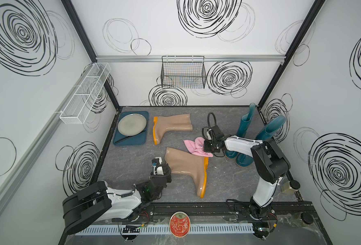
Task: Wipe the rubber boots with a cloth
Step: Wipe the dirt off the rubber boot.
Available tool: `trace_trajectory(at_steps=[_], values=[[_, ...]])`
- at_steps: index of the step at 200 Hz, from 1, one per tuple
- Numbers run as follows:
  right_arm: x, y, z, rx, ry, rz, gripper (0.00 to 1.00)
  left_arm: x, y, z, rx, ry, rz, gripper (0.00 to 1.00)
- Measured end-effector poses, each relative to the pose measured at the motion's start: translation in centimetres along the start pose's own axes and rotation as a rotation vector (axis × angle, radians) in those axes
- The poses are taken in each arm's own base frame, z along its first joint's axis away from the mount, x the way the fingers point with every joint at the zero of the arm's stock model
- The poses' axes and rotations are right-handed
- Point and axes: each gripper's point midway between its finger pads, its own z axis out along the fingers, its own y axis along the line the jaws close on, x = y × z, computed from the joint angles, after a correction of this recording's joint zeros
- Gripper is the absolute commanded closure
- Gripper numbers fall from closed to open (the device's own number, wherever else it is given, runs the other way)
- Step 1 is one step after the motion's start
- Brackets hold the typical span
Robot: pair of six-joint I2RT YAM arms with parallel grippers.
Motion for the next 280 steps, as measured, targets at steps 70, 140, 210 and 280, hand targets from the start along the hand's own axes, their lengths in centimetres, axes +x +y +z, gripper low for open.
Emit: trace_trajectory(at_steps=[70,140,210,280], values=[[2.1,12.5,-5.0,-0.122,-0.105,-0.336,1.0,0.3,0.1,0.0,-0.007,0.006,0.011,1.0],[-1.3,22.9,3.9,-0.273,-0.019,-0.449,1.0,0.8,-0.1,-0.1,-0.003,0.013,0.029,1.0],[3.6,17.0,-0.5,-0.237,0.012,-0.355,1.0,-0.4,-0.7,-1.2,0.012,-0.026,0.014,1.0],[8.1,10.7,-7.5,-0.109,-0.059,-0.361,1.0,-0.2,-0.4,-1.3,0.004,-0.018,0.026,1.0]])
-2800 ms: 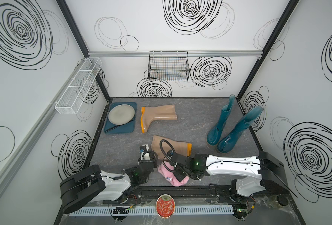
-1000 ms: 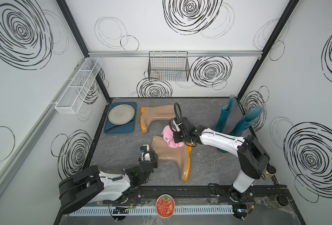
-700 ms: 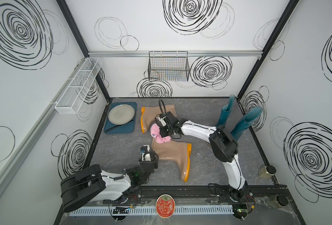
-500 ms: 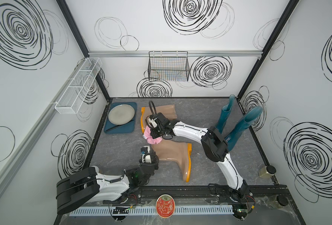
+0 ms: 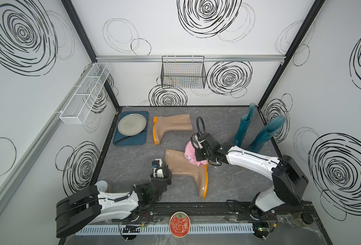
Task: Wipe the rubber boots with a cloth
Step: Wipe the dirt off the rubber boot.
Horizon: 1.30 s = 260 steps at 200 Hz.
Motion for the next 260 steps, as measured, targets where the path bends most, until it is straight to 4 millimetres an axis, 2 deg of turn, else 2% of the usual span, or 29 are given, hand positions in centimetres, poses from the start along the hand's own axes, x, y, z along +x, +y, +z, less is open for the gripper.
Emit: trace_trajectory(at_steps=[26,40,59,84,101,113,125,146,157,169,196,228,242,260], values=[[5.3,3.9,-0.2,-0.075,0.089,-0.121,1.0,-0.4,-0.1,-0.1,0.005,-0.011,-0.015,1.0],[6.5,4.8,-0.2,-0.099,0.117,-0.145,1.0,-0.6,-0.1,-0.2,0.006,-0.017,-0.022,1.0],[5.6,3.3,0.1,-0.091,0.114,-0.095,1.0,-0.5,-0.1,-0.2,0.004,-0.016,-0.02,1.0],[1.9,-2.3,0.8,-0.036,0.066,0.07,1.0,-0.4,0.0,-0.2,0.002,-0.013,-0.017,1.0],[0.4,-4.4,1.1,-0.007,0.05,0.117,1.0,-0.3,-0.1,-0.1,0.004,-0.008,-0.015,1.0],[0.2,-3.9,1.3,0.016,0.044,0.082,1.0,-0.3,-0.2,-0.2,0.011,-0.005,-0.016,1.0],[1.1,-1.8,1.4,0.021,0.05,0.008,1.0,-0.2,-0.2,-0.2,0.009,-0.003,-0.013,1.0],[5.2,2.7,0.9,-0.015,0.105,-0.129,1.0,-0.1,0.0,-0.2,0.003,0.0,-0.008,1.0],[7.6,4.2,0.0,-0.039,0.133,-0.183,1.0,-0.1,0.1,-0.2,0.001,0.002,-0.007,1.0],[9.3,5.0,-1.2,-0.054,0.158,-0.216,1.0,0.0,0.1,-0.1,-0.002,0.004,-0.005,1.0],[10.0,5.0,-3.2,-0.064,0.169,-0.22,1.0,0.3,0.5,0.2,-0.019,0.016,0.008,1.0],[10.2,4.2,-3.4,-0.045,0.223,-0.236,1.0,0.5,0.6,0.4,-0.019,0.022,0.019,1.0],[9.3,3.5,-3.1,-0.036,0.235,-0.221,1.0,0.4,0.4,0.4,-0.015,0.016,0.015,1.0],[6.4,1.2,-2.3,-0.022,0.215,-0.137,1.0,0.5,0.4,0.4,-0.014,0.02,0.019,1.0]])
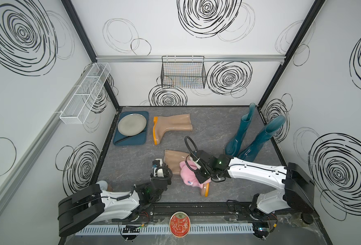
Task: Wipe the rubber boots with a cloth
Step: Wipe the dirt off the rubber boot.
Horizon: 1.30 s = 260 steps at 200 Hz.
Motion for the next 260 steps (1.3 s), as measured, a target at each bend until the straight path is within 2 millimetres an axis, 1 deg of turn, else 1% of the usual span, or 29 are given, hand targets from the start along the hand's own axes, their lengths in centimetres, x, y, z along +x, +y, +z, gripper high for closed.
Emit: trace_trajectory(at_steps=[11,29,35,47,55,69,82,91,102,110,120,127,135,142,148,156,167,187,193,199,206,213,221,238,260], values=[[-1.8,-2.1,0.1,0.012,-0.023,0.059,1.0,0.0,0.0,0.0,0.001,0.001,0.0,1.0],[-4.7,-4.3,0.6,0.02,-0.053,0.119,1.0,0.0,-0.1,0.0,0.004,-0.001,-0.002,1.0],[-5.5,-4.6,1.0,0.02,-0.056,0.128,1.0,0.0,-0.1,0.0,0.005,-0.001,-0.003,1.0],[-6.9,-4.3,2.3,0.003,-0.051,0.124,1.0,-0.1,-0.2,0.0,0.007,-0.002,-0.005,1.0],[-7.8,-3.8,3.3,-0.012,-0.045,0.115,1.0,-0.1,-0.2,0.0,0.009,-0.003,-0.005,1.0],[-9.5,-2.0,5.2,-0.048,-0.036,0.082,1.0,0.0,-0.3,0.0,0.01,-0.002,-0.004,1.0],[-11.1,0.3,6.9,-0.085,-0.033,0.044,1.0,0.0,-0.3,-0.1,0.012,0.0,-0.001,1.0],[-12.5,2.4,8.0,-0.118,-0.04,0.012,1.0,0.1,-0.4,-0.1,0.015,0.001,0.0,1.0],[-14.2,4.9,9.0,-0.153,-0.063,-0.02,1.0,0.1,-0.5,-0.1,0.018,0.002,0.001,1.0],[-15.1,6.4,9.4,-0.175,-0.08,-0.037,1.0,0.1,-0.5,-0.2,0.019,0.002,0.002,1.0],[-15.6,7.8,9.6,-0.196,-0.101,-0.052,1.0,0.1,-0.6,-0.2,0.021,0.002,0.004,1.0],[-15.3,8.4,9.4,-0.203,-0.105,-0.056,1.0,0.1,-0.6,-0.2,0.021,0.001,0.004,1.0],[-14.6,8.5,9.0,-0.206,-0.113,-0.05,1.0,0.1,-0.6,-0.2,0.022,-0.001,0.003,1.0],[-13.6,8.1,8.4,-0.201,-0.114,-0.042,1.0,0.0,-0.7,-0.3,0.024,-0.003,0.002,1.0],[-12.5,7.3,7.6,-0.193,-0.112,-0.028,1.0,0.0,-0.7,-0.3,0.025,-0.006,0.0,1.0],[-11.1,5.8,6.4,-0.177,-0.107,0.002,1.0,-0.2,-0.7,-0.4,0.026,-0.011,-0.004,1.0],[-9.5,3.1,4.4,-0.14,-0.111,0.056,1.0,-0.4,-0.8,-0.4,0.028,-0.016,-0.009,1.0],[-7.8,-1.6,1.3,-0.059,-0.146,0.143,1.0,-0.5,-0.7,-0.5,0.028,-0.017,-0.007,1.0],[-7.3,-2.6,0.6,-0.034,-0.155,0.158,1.0,-0.5,-0.7,-0.5,0.028,-0.018,-0.006,1.0],[-6.5,-3.1,0.0,-0.017,-0.159,0.162,1.0,-0.5,-0.7,-0.4,0.026,-0.018,-0.004,1.0],[-5.6,-3.0,-0.5,-0.011,-0.154,0.156,1.0,-0.6,-0.6,-0.4,0.024,-0.019,-0.002,1.0],[-4.4,-2.5,-0.9,-0.011,-0.143,0.138,1.0,-0.6,-0.6,-0.4,0.022,-0.019,0.0,1.0],[-3.0,-1.5,-1.2,-0.022,-0.125,0.111,1.0,-0.6,-0.5,-0.4,0.02,-0.019,0.003,1.0],[0.1,1.3,-1.8,-0.057,-0.076,0.032,1.0,-0.8,-0.5,-0.3,0.02,-0.02,0.006,1.0],[3.3,4.4,-2.7,-0.1,-0.02,-0.057,1.0,-1.2,-0.7,-0.3,0.023,-0.025,0.009,1.0]])
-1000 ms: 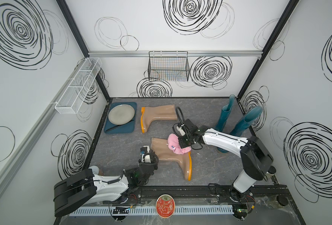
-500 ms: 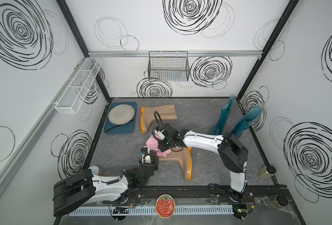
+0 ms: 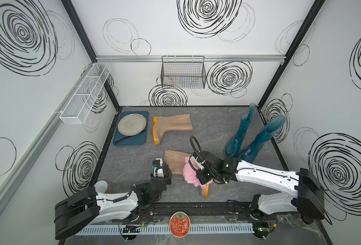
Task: Wipe the rubber boots with a cloth
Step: Wipe the dirt off the rubber boot, then pick up the rubber boot from the center of the board.
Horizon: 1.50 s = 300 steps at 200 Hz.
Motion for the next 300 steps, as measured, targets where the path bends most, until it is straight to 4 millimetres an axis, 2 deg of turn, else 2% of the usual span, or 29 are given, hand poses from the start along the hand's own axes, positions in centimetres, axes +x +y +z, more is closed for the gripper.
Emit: trace_trajectory(at_steps=[14,36,54,68,87,96,107,131,144,160,197,216,266,300], values=[[1.4,1.4,-0.4,-0.025,0.034,-0.031,1.0,-0.6,-0.4,0.1,0.003,-0.008,0.0,1.0],[2.7,2.1,-1.4,-0.063,0.067,-0.037,1.0,-1.5,-1.1,0.3,0.011,-0.018,0.006,1.0],[2.9,2.3,-3.1,-0.086,0.056,-0.041,1.0,-2.7,-1.8,0.3,0.024,-0.035,0.003,1.0],[1.8,2.1,-5.5,-0.094,-0.004,-0.03,1.0,-4.0,-2.6,0.2,0.039,-0.06,-0.005,1.0],[-2.0,0.6,-10.9,-0.09,-0.215,0.035,1.0,-6.4,-4.2,0.0,0.066,-0.099,-0.013,1.0],[-4.1,-1.0,-14.6,-0.067,-0.366,0.082,1.0,-7.9,-5.2,-0.1,0.083,-0.122,-0.018,1.0],[-5.7,-3.1,-19.0,-0.022,-0.538,0.145,1.0,-9.8,-6.6,-0.3,0.108,-0.15,-0.024,1.0],[-6.6,-6.3,-27.4,0.072,-0.829,0.255,1.0,-13.9,-10.2,-0.9,0.176,-0.211,-0.026,1.0],[-6.4,-7.2,-30.0,0.104,-0.911,0.288,1.0,-15.5,-12.0,-1.1,0.207,-0.232,-0.02,1.0],[-6.4,-7.9,-30.7,0.138,-0.94,0.306,1.0,-16.6,-14.1,-0.9,0.238,-0.243,0.002,1.0],[-6.5,-8.3,-30.4,0.168,-0.934,0.307,1.0,-17.7,-17.4,0.7,0.274,-0.237,0.071,1.0],[-6.6,-8.1,-30.8,0.16,-0.95,0.3,1.0,-18.3,-18.1,1.7,0.278,-0.236,0.099,1.0],[-7.4,-7.5,-31.2,0.136,-0.975,0.275,1.0,-20.6,-17.8,4.6,0.258,-0.247,0.132,1.0],[-8.6,-7.0,-31.8,0.132,-0.987,0.255,1.0,-21.4,-19.4,6.4,0.289,-0.243,0.153,1.0]])
